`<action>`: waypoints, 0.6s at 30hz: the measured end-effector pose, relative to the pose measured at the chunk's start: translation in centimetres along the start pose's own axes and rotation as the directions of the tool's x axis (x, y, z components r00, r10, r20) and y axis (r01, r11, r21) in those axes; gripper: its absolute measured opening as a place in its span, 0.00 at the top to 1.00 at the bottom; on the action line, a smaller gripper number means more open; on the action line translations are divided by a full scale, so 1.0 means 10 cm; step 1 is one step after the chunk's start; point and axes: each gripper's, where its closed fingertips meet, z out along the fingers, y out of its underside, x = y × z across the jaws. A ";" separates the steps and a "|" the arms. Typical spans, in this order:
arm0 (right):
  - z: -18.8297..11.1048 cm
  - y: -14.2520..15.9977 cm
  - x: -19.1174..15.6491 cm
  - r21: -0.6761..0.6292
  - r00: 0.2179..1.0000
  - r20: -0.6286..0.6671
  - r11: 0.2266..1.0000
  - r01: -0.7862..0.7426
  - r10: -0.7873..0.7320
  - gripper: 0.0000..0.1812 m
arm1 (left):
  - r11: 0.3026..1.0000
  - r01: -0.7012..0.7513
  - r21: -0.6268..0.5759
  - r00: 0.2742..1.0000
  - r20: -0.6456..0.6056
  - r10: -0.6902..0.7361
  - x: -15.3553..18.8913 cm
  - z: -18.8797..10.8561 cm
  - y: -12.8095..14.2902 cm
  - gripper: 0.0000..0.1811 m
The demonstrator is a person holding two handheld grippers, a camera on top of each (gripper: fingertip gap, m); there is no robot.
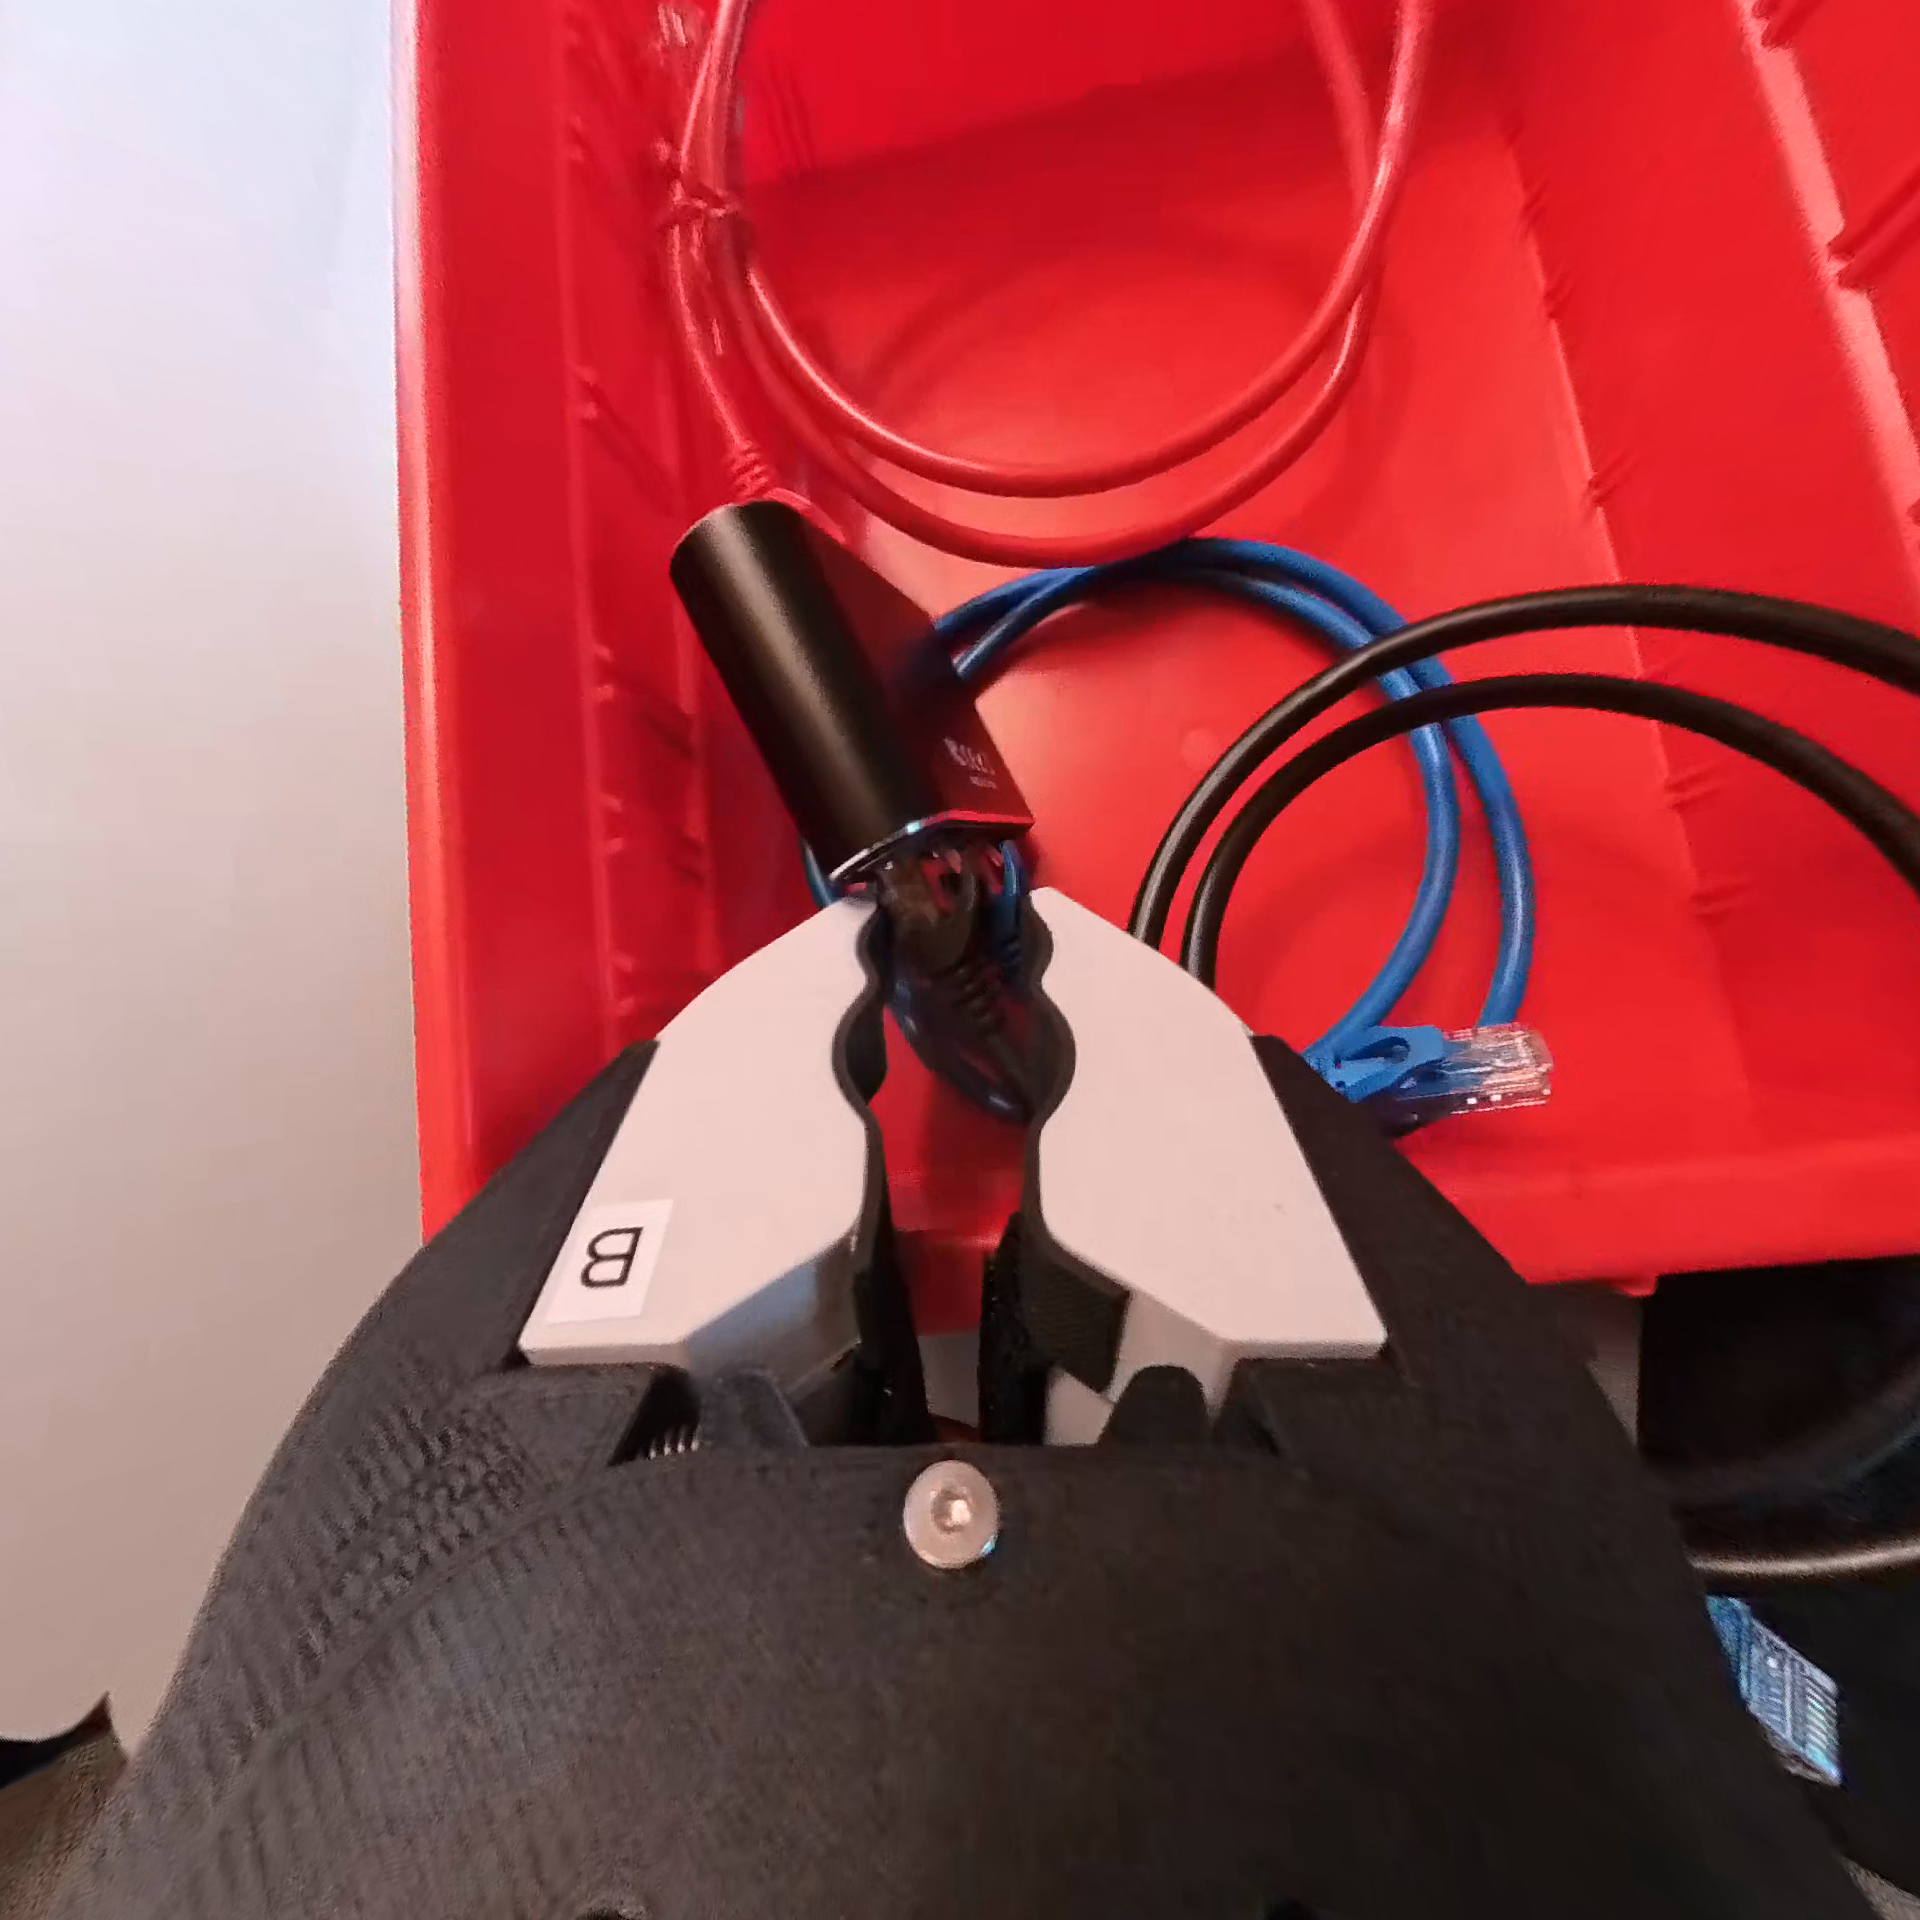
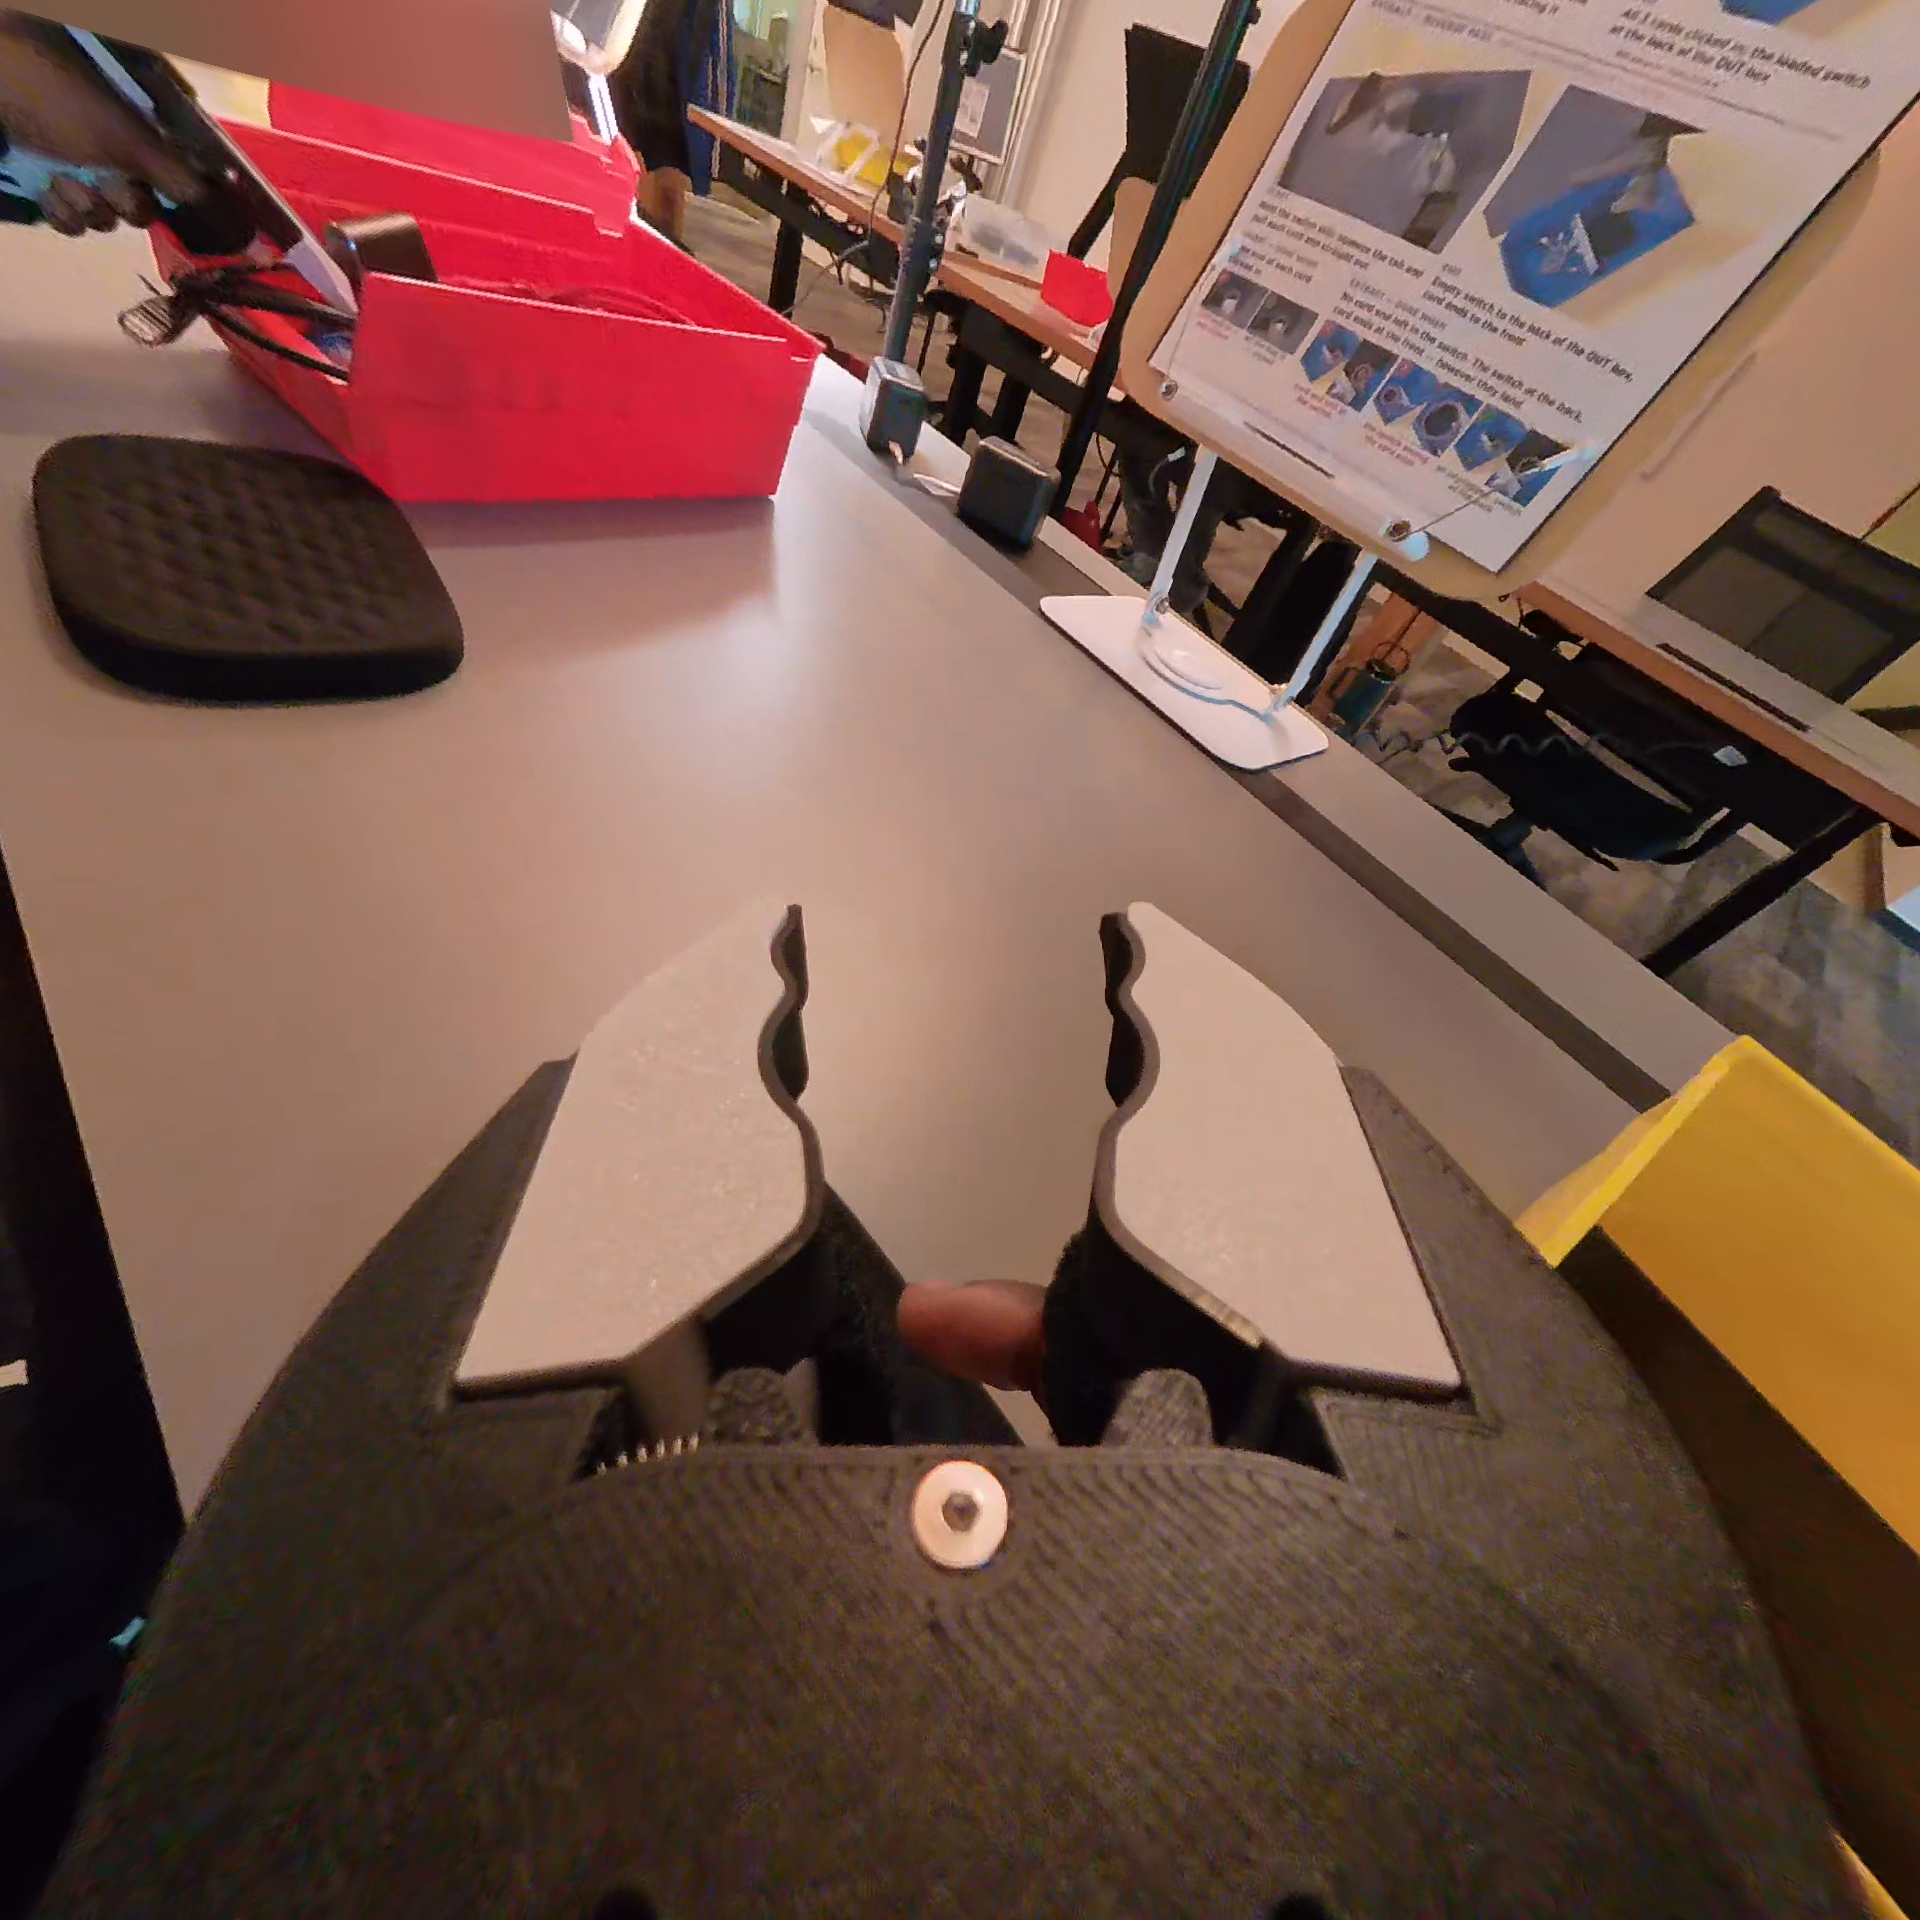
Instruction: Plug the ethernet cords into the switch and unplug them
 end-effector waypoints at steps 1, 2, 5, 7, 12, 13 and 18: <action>0.00 0.01 -0.01 -0.003 1.000 -0.001 1.000 0.003 -0.003 0.70 | 1.000 -0.006 0.023 1.000 -0.004 0.006 0.01 0.00 -0.03 0.89; 0.00 0.02 -0.01 -0.005 1.000 -0.002 1.000 0.004 -0.004 0.70 | 0.998 -0.005 0.057 1.000 -0.002 0.006 0.02 -0.01 -0.06 0.91; -0.01 0.04 -0.02 -0.006 1.000 -0.010 1.000 0.005 -0.005 0.70 | 0.981 0.002 0.193 1.000 0.003 -0.003 0.04 -0.12 -0.21 0.92; -0.01 0.04 -0.01 0.002 1.000 -0.018 1.000 0.007 -0.007 0.71 | 0.957 -0.006 0.291 1.000 0.017 0.001 0.04 -0.24 -0.35 0.93; 0.01 0.02 -0.03 0.033 1.000 -0.022 0.999 -0.006 0.007 0.72 | 0.871 -0.073 0.485 0.997 0.069 0.045 0.07 -0.65 -0.69 0.93; 0.02 0.03 -0.04 0.032 1.000 -0.022 0.999 -0.007 0.008 0.72 | 0.854 -0.085 0.513 0.995 0.083 0.049 0.08 -0.73 -0.75 0.93; 0.06 0.09 -0.09 0.028 1.000 -0.007 0.999 -0.018 0.019 0.72 | 0.761 -0.143 0.633 0.986 0.158 0.053 0.10 -1.15 -1.04 0.94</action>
